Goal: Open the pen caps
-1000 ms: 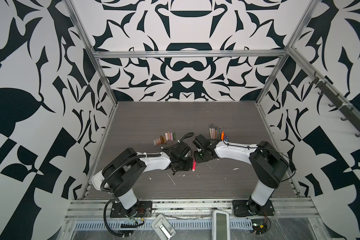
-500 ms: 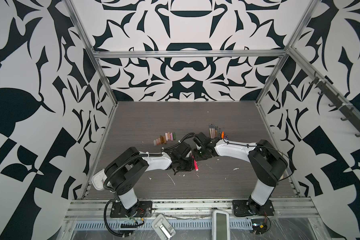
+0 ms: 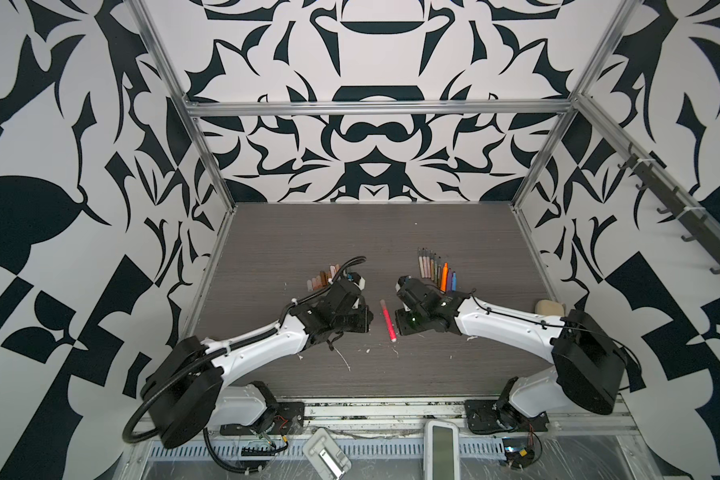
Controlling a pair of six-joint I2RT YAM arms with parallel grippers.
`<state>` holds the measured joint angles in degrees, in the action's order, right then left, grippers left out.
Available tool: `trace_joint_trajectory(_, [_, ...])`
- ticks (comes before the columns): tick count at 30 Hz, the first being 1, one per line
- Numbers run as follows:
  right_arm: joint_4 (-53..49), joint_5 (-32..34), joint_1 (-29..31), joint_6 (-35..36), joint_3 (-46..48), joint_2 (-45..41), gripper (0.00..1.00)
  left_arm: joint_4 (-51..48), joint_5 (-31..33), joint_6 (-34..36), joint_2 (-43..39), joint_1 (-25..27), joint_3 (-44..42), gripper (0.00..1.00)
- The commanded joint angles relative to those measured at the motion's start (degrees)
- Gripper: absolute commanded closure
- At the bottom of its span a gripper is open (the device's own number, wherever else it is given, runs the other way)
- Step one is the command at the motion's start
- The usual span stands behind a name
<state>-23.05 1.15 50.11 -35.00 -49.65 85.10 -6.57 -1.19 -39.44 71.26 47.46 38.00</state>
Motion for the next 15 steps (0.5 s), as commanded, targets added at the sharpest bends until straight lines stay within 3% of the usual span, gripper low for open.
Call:
trace_joint_trajectory(1, [-0.1, 3.1, 3.0, -3.3, -1.3, 1.8, 0.77, 3.5, 2.9, -1.7, -6.5, -2.3, -4.8, 0.78])
trace_joint_trajectory(8, [-0.1, 3.4, 4.5, -3.5, -4.5, 8.2, 0.74, 5.2, 3.8, -3.9, -18.7, -5.6, -12.0, 0.66])
trace_joint_trajectory(15, [-1.1, 5.1, 4.5, -3.3, -5.8, 11.6, 0.74, 5.0, 3.3, -5.4, -18.9, -5.9, -13.1, 0.67])
